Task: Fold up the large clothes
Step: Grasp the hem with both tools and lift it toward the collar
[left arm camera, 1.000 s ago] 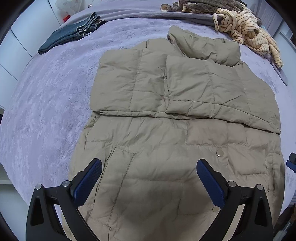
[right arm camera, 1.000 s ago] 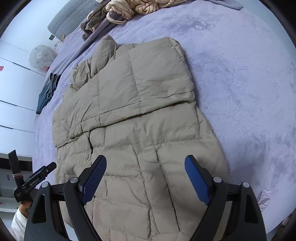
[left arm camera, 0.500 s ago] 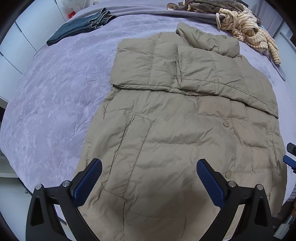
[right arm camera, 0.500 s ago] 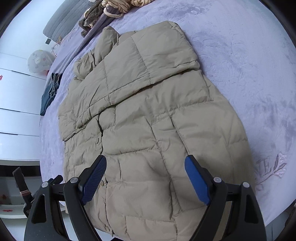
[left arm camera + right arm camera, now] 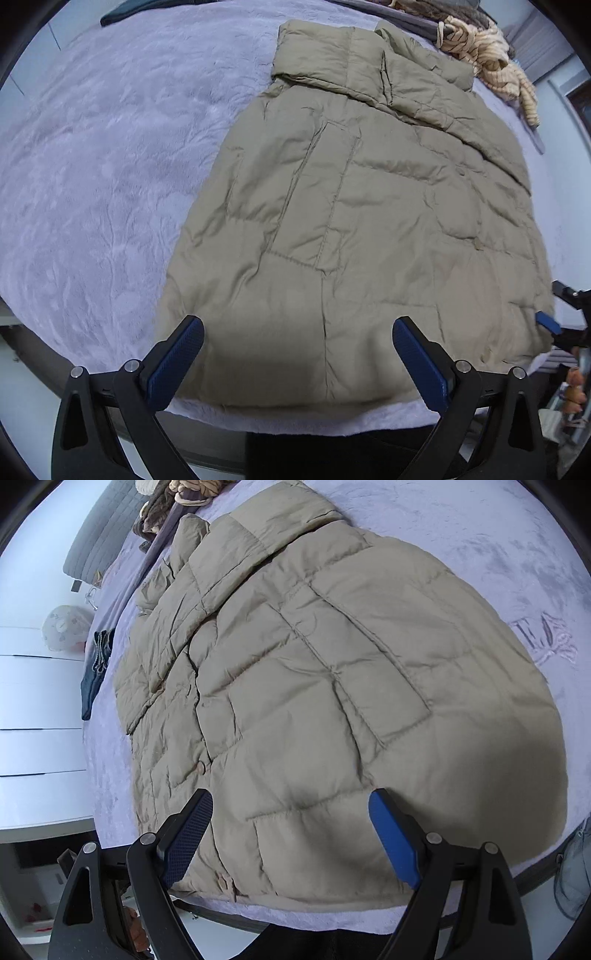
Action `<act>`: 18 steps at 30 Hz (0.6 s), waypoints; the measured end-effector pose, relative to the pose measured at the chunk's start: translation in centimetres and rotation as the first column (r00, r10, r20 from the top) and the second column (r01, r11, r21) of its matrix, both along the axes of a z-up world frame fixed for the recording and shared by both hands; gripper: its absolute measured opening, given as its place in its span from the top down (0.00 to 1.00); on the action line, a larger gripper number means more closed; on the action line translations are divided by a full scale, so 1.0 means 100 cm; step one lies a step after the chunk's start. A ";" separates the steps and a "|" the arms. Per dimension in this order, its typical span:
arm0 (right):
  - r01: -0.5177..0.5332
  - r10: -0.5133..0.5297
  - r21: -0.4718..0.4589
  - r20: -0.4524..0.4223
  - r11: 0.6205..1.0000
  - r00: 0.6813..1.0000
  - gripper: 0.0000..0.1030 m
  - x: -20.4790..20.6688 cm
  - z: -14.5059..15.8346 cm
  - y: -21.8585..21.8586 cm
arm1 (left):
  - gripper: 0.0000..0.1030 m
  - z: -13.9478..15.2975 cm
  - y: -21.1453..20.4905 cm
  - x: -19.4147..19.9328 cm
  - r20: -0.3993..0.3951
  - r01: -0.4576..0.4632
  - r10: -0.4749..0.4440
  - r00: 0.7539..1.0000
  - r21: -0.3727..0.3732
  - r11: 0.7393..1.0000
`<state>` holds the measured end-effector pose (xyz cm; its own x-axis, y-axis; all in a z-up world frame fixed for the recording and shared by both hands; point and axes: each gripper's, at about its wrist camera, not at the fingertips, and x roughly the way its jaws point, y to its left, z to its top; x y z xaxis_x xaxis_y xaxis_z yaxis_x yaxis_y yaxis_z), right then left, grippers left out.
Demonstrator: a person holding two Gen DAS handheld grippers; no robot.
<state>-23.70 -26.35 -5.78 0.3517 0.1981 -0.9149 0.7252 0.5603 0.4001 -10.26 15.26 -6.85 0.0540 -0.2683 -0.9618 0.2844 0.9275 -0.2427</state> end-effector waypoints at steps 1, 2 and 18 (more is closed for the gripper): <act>0.013 -0.013 -0.005 0.007 1.000 1.000 0.14 -0.009 0.003 -0.001 | 0.01 -0.001 0.011 -0.002 -0.034 -0.011 0.010 0.999 -0.044 0.999; 0.027 -0.027 -0.010 0.011 1.000 1.000 0.14 -0.018 0.006 -0.002 | 0.01 -0.002 0.020 -0.005 -0.060 -0.021 0.017 0.998 -0.071 0.997; 0.366 -0.370 0.124 0.008 0.922 0.929 0.14 -0.145 -0.014 -0.021 | 0.01 -0.056 0.041 -0.030 -0.359 -0.187 0.079 0.930 -0.278 0.942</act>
<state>-38.20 -28.50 -7.15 0.4476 0.1553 -0.8807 0.8578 0.2037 0.4719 -13.30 19.31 -12.47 -0.2039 -0.5613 -0.8021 0.0146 0.8175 -0.5758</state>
